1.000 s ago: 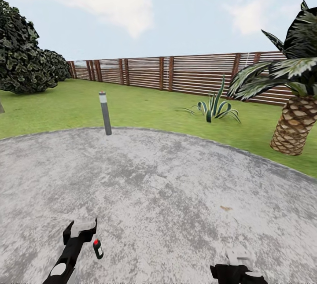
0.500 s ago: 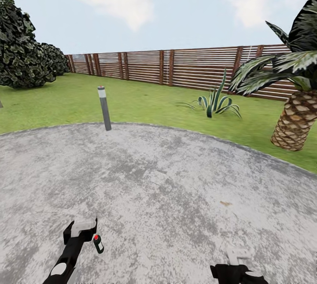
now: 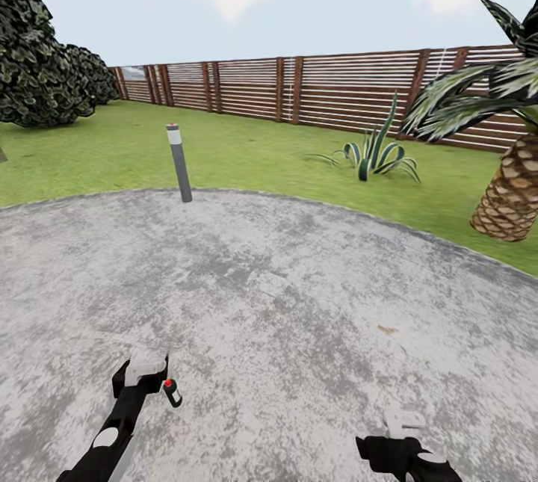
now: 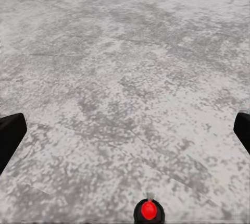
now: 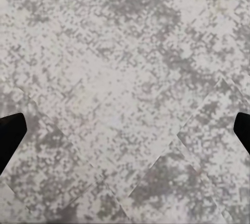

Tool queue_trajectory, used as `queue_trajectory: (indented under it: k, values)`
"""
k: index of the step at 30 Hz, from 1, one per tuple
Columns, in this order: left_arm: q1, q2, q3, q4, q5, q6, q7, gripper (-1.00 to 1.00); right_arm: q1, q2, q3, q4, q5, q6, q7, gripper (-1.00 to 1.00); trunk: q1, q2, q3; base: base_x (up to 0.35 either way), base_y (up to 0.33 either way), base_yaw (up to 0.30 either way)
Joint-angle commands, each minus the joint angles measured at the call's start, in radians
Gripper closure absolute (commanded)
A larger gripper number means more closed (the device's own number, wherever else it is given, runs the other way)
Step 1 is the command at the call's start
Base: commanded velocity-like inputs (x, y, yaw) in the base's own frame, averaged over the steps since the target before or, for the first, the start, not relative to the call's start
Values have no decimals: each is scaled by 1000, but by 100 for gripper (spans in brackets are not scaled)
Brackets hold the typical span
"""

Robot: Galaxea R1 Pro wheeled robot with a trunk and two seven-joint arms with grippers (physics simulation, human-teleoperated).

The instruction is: Pick up the pesticide atomizer in the garden and spray insectifuge to fully cover both potted plants in the garden.

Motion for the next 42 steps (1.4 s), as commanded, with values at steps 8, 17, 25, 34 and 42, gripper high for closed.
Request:
queue_trajectory:
  k: [8,17,25,34,42]
  values:
    - [-1,-1,5,1,-10,-4,0,-100,0,0,1,-4,-1,5,0,-100,3,-2,-45,0,0,98]
    - [-1,-6,2,1,-10,-4,-3,-100,0,0,2,-4,-1,5,0,-100,7,-4,-94,0,0,98]
    - [-1,-7,-17,1,-10,-5,-3,-100,0,0,3,-4,-1,5,0,-100,11,-6,-137,0,0,83]
    - [-1,-7,-18,1,-10,-4,-3,-100,0,0,3,-4,-1,5,0,-100,13,-7,-158,0,0,7]
    - [-1,-11,-18,1,-10,-4,-3,-100,0,0,1,-4,-1,5,0,-100,16,-9,-198,0,0,0]
